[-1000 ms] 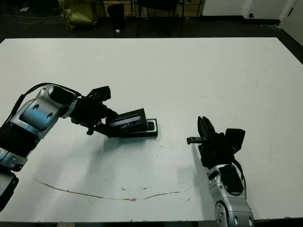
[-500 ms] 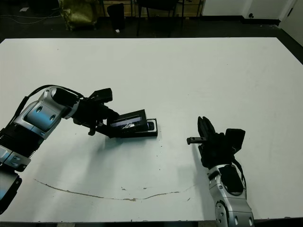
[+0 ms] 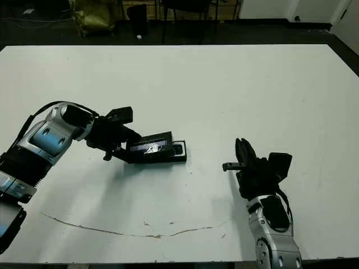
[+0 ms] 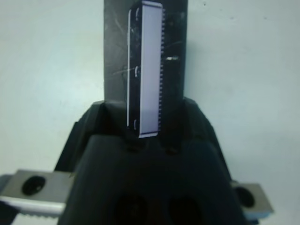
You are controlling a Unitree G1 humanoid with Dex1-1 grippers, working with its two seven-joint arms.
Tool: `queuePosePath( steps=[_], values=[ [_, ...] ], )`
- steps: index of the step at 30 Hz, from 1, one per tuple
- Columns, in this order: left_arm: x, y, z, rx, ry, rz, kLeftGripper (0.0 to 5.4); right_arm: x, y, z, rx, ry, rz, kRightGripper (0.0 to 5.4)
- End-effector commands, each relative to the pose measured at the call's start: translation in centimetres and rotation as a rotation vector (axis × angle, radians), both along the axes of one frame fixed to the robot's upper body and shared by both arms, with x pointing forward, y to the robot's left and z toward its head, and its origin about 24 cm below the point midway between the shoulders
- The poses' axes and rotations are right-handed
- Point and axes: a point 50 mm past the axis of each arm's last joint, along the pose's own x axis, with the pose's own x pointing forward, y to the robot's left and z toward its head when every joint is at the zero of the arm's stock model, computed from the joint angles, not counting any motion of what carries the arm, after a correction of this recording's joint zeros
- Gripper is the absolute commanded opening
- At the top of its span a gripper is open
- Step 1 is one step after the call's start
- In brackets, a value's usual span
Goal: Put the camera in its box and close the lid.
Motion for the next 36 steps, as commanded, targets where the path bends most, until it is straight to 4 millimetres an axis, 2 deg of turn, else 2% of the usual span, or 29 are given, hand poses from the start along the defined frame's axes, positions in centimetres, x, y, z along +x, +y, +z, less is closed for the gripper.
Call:
queuePosePath(
  steps=[1,36],
  values=[
    [0.2,-0.1,-0.1,0.025,0.02,0.004,2.26,-0.2,-0.4,-0.5,-0.005,0.032,-0.008,0.0],
    [0.9,-3.4,0.1,0.041,0.051,-0.079,2.26,-0.3,-0.6,-0.4,-0.007,0.029,-0.007,0.0]
  ],
)
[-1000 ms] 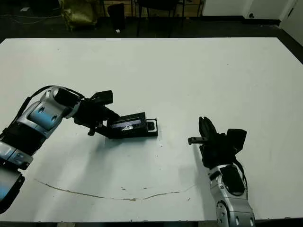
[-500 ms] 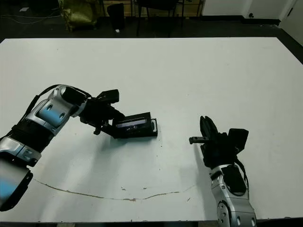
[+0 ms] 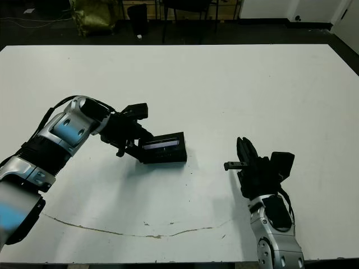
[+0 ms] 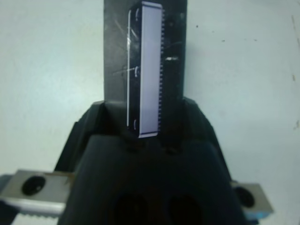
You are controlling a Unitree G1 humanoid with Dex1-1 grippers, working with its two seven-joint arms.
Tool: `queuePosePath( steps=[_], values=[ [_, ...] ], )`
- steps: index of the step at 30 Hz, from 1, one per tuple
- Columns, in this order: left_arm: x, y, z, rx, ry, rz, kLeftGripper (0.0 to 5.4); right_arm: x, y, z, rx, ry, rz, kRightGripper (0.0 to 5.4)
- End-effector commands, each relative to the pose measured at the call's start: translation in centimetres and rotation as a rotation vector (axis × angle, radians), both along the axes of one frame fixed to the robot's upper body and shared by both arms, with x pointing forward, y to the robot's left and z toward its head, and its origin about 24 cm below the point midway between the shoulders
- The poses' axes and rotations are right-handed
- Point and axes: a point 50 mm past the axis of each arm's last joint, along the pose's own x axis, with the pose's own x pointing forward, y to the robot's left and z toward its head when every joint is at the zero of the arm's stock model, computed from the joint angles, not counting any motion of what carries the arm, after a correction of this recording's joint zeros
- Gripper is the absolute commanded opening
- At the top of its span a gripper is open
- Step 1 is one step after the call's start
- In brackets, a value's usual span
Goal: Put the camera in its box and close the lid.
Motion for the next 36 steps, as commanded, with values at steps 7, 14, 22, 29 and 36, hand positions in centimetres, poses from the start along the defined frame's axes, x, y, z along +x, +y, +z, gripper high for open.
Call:
queuePosePath(
  steps=[7,14,22,29,36],
  values=[
    [-0.1,-0.5,-1.0,0.044,0.014,-0.026,2.26,-0.4,-0.4,-0.6,-0.006,0.04,-0.016,0.0],
    [-0.1,-0.6,-1.6,0.064,0.016,-0.011,2.26,-0.4,-0.5,-0.6,-0.006,0.039,-0.013,0.0],
    [-0.2,-0.6,-2.1,0.084,0.007,0.003,2.26,-0.5,-0.4,-0.5,-0.009,0.038,-0.017,0.0],
    [-0.3,-0.9,-2.3,0.136,0.009,0.053,2.26,-0.5,-0.5,-0.5,-0.007,0.039,-0.016,0.0],
    [-0.7,-1.7,-2.2,0.122,0.026,0.074,2.26,-0.6,-0.5,-0.5,0.001,0.043,-0.019,0.0]
  ],
)
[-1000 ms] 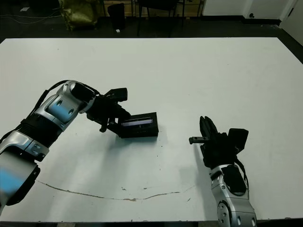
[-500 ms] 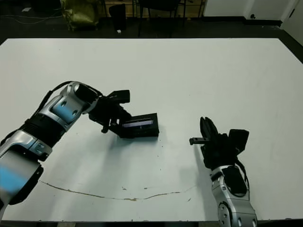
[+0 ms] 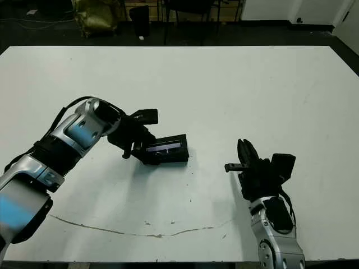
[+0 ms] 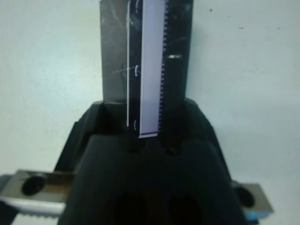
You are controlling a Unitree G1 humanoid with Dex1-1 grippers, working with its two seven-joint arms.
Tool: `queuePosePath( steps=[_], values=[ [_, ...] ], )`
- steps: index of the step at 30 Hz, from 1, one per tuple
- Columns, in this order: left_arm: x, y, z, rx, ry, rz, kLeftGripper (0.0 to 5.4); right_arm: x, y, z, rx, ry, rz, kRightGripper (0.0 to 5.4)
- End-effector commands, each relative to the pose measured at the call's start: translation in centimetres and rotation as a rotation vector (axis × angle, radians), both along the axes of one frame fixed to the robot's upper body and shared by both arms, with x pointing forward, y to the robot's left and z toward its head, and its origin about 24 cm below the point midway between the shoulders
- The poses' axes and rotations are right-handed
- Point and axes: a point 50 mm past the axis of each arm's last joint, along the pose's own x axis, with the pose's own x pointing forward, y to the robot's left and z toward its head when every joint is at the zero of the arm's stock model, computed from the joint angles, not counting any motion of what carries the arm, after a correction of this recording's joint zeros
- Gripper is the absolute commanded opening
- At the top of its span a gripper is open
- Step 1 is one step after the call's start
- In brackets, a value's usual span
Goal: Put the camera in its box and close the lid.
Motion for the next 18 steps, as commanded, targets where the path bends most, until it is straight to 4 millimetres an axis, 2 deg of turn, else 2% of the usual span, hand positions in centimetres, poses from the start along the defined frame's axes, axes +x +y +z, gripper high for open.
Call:
queuePosePath(
  steps=[1,18],
  values=[
    [-0.5,-0.4,-1.5,0.015,0.031,0.021,2.26,-0.2,-0.4,-0.4,-0.003,0.038,-0.019,0.0],
    [-0.6,-2.6,-1.3,-0.005,0.023,-0.009,2.25,-0.3,-0.6,-0.3,-0.018,0.039,-0.035,0.0]
  ],
)
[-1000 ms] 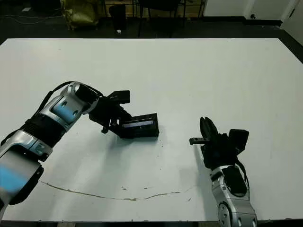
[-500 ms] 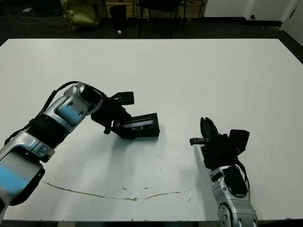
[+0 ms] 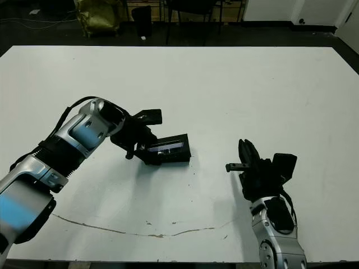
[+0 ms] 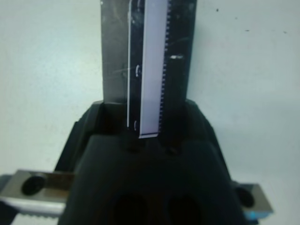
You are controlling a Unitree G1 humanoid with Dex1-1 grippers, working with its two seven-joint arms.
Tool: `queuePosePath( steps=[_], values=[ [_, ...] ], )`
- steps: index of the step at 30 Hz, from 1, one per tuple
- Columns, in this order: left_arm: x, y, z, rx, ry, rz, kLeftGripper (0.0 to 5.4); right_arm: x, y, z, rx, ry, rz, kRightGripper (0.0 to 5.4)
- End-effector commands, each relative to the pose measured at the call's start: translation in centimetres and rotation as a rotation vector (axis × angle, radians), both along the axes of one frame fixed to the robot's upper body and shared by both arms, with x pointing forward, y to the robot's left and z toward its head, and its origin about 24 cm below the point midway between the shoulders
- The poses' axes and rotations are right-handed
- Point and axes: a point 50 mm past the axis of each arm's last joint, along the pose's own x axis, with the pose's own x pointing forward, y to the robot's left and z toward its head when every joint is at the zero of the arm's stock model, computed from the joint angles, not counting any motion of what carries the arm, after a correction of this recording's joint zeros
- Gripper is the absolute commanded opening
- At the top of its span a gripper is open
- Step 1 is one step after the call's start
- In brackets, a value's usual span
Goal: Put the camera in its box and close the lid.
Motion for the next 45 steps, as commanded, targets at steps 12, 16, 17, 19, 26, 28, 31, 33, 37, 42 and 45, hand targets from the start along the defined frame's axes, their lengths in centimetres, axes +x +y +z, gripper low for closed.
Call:
queuePosePath(
  steps=[12,16,17,19,26,28,31,33,37,42,45],
  values=[
    [-0.8,-2.5,-1.7,-0.05,-0.028,-0.185,3.86,-0.4,-0.7,-0.3,-0.01,0.029,-0.031,0.0],
    [-0.7,-2.6,-1.9,-0.061,-0.002,-0.163,4.81,-0.4,-0.7,-0.3,0.001,0.031,-0.031,0.0],
    [-0.7,-2.6,-1.9,-0.061,-0.006,-0.168,5.05,-0.4,-0.7,-0.3,0.008,0.034,-0.032,0.0],
    [-0.8,-2.7,-1.8,-0.055,-0.025,-0.194,5.37,-0.4,-0.7,-0.4,0.015,0.032,-0.03,0.0],
    [-1.0,-2.7,-1.9,-0.062,-0.052,-0.231,5.37,-0.4,-0.8,-0.4,-0.005,0.029,-0.026,0.0],
    [-1.0,-2.7,-1.9,-0.069,-0.044,-0.231,5.37,-0.4,-0.7,-0.3,-0.004,0.038,-0.031,0.0],
    [-1.0,-2.7,-1.9,-0.101,-0.053,-0.238,5.37,-0.4,-0.6,-0.3,0.004,0.046,-0.038,0.0],
    [-0.9,-2.7,-1.8,-0.129,-0.057,-0.237,5.37,-0.4,-0.6,-0.4,0.002,0.046,-0.039,0.0],
    [-0.4,-2.8,-1.0,-0.216,-0.109,-0.232,5.37,-0.5,-0.7,-0.4,-0.02,0.049,-0.049,0.0],
    [0.3,-2.1,-0.4,-0.337,-0.111,-0.064,5.37,-0.5,-0.9,-0.6,0.004,0.047,-0.048,0.0],
    [0.3,-1.5,-0.6,-0.391,-0.177,-0.022,5.37,-0.6,-0.9,-0.7,0.003,0.055,-0.052,0.0]
  ],
)
